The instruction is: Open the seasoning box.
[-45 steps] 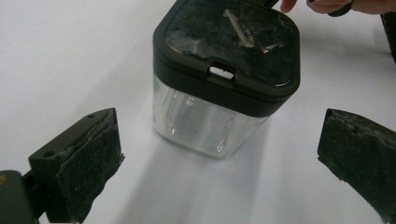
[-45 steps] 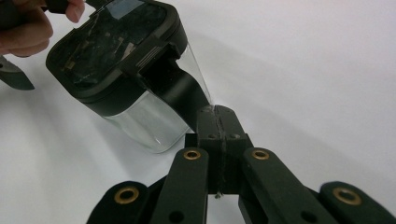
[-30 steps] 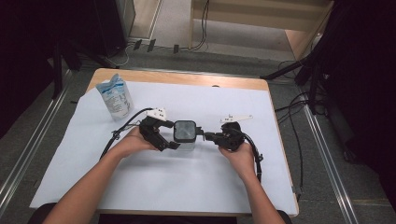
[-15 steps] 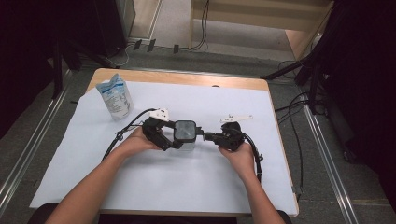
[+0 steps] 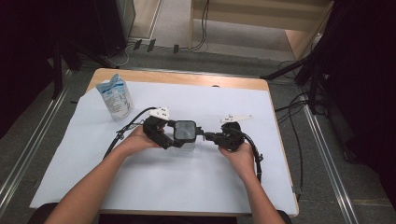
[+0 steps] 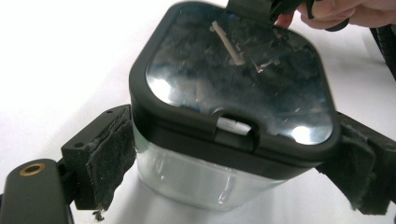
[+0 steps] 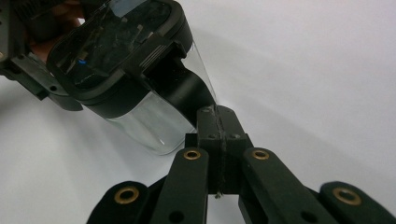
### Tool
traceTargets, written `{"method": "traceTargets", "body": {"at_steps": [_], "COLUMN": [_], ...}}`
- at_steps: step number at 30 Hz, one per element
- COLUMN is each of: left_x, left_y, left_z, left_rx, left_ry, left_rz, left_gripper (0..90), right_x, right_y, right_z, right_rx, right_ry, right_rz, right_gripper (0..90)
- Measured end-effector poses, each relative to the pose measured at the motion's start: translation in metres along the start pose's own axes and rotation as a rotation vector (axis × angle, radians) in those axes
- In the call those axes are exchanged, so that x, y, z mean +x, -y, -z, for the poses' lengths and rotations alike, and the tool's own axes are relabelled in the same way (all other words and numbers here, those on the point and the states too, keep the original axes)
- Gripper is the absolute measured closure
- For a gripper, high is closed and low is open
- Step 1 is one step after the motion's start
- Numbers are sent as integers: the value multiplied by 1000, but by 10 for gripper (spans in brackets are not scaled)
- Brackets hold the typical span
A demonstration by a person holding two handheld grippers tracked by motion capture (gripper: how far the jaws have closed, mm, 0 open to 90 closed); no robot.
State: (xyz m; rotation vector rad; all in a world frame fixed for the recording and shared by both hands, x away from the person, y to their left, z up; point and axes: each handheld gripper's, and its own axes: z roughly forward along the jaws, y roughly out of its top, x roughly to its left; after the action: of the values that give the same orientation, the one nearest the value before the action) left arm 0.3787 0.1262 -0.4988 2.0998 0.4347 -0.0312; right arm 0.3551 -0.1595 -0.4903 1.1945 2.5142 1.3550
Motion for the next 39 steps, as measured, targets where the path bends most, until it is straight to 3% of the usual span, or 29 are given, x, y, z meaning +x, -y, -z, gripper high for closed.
{"method": "traceTargets", "body": {"at_steps": [5, 10, 34, 39], "left_x": [-1, -1, -5, -6], "left_y": [-2, -4, -14, -18], "left_z": [1, 4, 14, 16], "left_rx": [16, -6, 1, 26], "left_ry": [-4, 8, -4, -6], "left_rz": [-11, -2, -10, -13], "left_gripper": [108, 115, 134, 138], "right_x": [0, 0, 0, 0], "right_y": [0, 0, 0, 0], "right_z": [0, 0, 0, 0], "right_rx": [0, 5, 7, 7], "right_ry": [1, 6, 3, 3], "right_rz": [-1, -4, -3, -3], "right_gripper": [900, 900, 900, 900]}}
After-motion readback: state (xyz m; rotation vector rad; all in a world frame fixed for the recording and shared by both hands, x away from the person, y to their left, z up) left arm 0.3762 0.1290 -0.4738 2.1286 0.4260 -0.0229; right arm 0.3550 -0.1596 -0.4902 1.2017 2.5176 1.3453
